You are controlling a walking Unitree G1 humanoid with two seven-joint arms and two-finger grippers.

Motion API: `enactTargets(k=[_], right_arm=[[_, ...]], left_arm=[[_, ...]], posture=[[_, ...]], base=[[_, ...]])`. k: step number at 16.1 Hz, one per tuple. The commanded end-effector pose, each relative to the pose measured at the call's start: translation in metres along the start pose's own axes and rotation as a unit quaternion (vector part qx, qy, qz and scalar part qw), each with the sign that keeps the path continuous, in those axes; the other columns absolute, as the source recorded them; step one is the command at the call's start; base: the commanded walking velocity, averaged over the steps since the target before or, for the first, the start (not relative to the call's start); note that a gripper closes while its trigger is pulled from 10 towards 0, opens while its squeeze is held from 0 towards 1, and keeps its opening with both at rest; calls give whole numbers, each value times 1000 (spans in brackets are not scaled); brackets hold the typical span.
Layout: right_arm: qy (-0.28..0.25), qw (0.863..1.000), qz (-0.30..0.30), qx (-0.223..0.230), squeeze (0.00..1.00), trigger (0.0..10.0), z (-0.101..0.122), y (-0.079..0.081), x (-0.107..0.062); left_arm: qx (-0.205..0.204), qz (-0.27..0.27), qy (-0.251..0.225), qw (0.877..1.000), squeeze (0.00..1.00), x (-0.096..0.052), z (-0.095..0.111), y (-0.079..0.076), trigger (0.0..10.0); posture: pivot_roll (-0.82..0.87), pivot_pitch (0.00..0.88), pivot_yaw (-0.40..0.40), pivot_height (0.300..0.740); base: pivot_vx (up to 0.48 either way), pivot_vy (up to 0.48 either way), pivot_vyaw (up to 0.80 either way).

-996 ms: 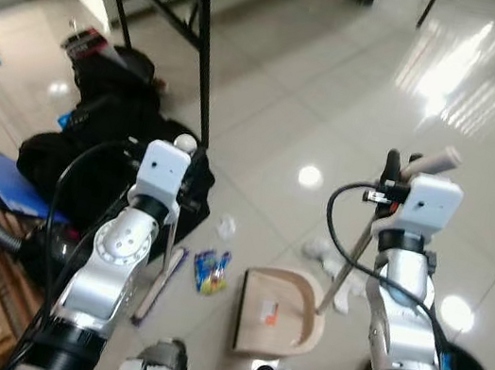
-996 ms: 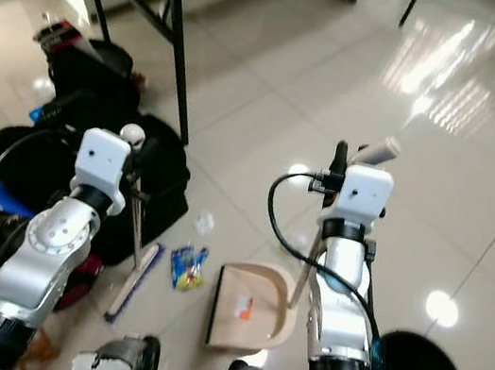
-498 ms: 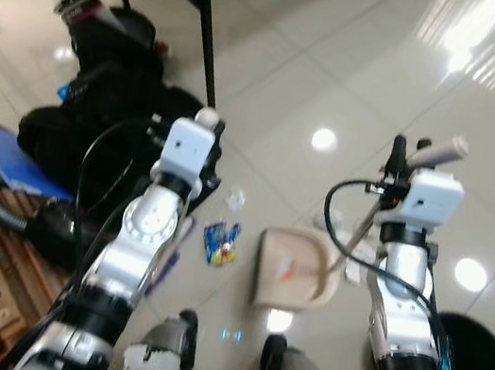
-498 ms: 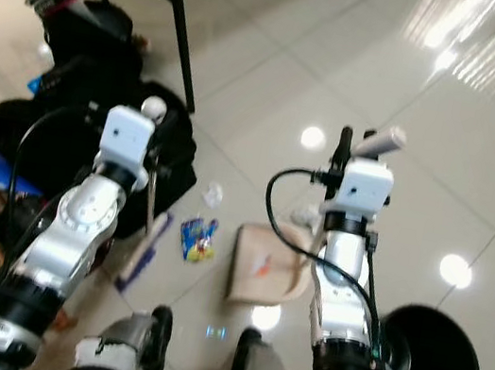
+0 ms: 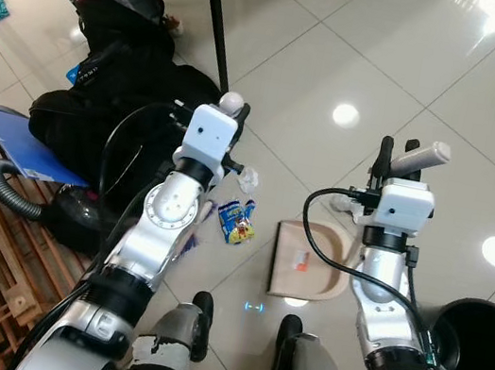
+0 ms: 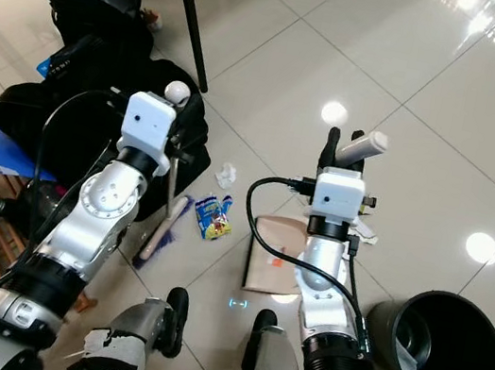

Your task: Sweep floor

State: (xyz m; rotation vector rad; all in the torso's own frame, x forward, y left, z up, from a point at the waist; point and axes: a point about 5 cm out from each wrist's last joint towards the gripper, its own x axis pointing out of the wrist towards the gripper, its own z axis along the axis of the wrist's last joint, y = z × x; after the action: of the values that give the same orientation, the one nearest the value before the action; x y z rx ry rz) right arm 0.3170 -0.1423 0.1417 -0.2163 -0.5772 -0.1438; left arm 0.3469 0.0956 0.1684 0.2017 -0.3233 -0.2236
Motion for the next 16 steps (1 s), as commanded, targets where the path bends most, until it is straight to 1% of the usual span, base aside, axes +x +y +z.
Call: enactTargets(k=[1, 2, 4, 6, 7, 8, 9, 11, 12, 14, 15, 16], right_arm=[[-20, 1000, 3, -1, 0, 10000, 3, 8, -4], [-20, 1000, 7, -4, 0, 10000, 3, 13, -6], [-16, 1000, 10, -8, 0, 10000, 1, 16, -10], [-13, 1000, 8, -19, 0, 10000, -1, 17, -13], [-9, 1000, 6, -23, 0, 10000, -3, 17, -15], [-6, 1000, 6, -25, 0, 10000, -4, 17, -17], [-2, 1000, 6, -27, 0, 10000, -6, 17, -19], [2, 1000, 6, -28, 0, 10000, -7, 20, -21], [4, 1000, 7, -28, 0, 10000, -8, 21, -21], [9, 1000, 13, -26, 0, 10000, -9, 25, -22], [15, 1000, 9, -22, 0, 10000, -10, 25, -22], [21, 1000, 0, -16, 0, 10000, -10, 25, -22]], left_arm=[[-16, 8, 18, 1000, 0, -2, -11, -2, 10000], [-22, 15, 14, 1000, 0, 5, -8, -2, 10000], [-26, 18, 6, 999, 0, 14, -3, -3, 10000], [-39, 8, -21, 999, 0, 28, 11, -6, 10000], [-52, -9, -42, 998, 0, 36, 21, -12, 10000], [-63, -25, -54, 996, 0, 41, 28, -18, 10000], [-84, -54, -67, 993, 0, 46, 37, -29, 10000], [-113, -95, -82, 986, 0, 50, 47, -48, 10000], [-122, -107, -86, 983, 0, 49, 49, -54, 10000], [-152, -145, -98, 973, 0, 48, 57, -72, 10000], [-175, -139, -100, 970, 0, 48, 61, -75, 10000], [-211, -113, -101, 966, 0, 51, 67, -75, 10000]], posture=[[314, 434, 100, 740], [311, 441, 98, 740], [311, 441, 98, 740], [306, 444, 100, 740], [303, 439, 101, 740], [302, 437, 101, 740], [302, 436, 101, 740], [301, 436, 99, 740], [301, 436, 99, 740], [298, 431, 91, 740], [297, 426, 89, 740], [292, 421, 85, 740]], base=[[0, 0, 0], [0, 0, 0], [0, 0, 0], [0, 0, 0], [0, 0, 0], [0, 0, 0], [0, 0, 0], [0, 0, 0], [0, 0, 0], [0, 0, 0], [0, 0, 0], [0, 0, 0]])
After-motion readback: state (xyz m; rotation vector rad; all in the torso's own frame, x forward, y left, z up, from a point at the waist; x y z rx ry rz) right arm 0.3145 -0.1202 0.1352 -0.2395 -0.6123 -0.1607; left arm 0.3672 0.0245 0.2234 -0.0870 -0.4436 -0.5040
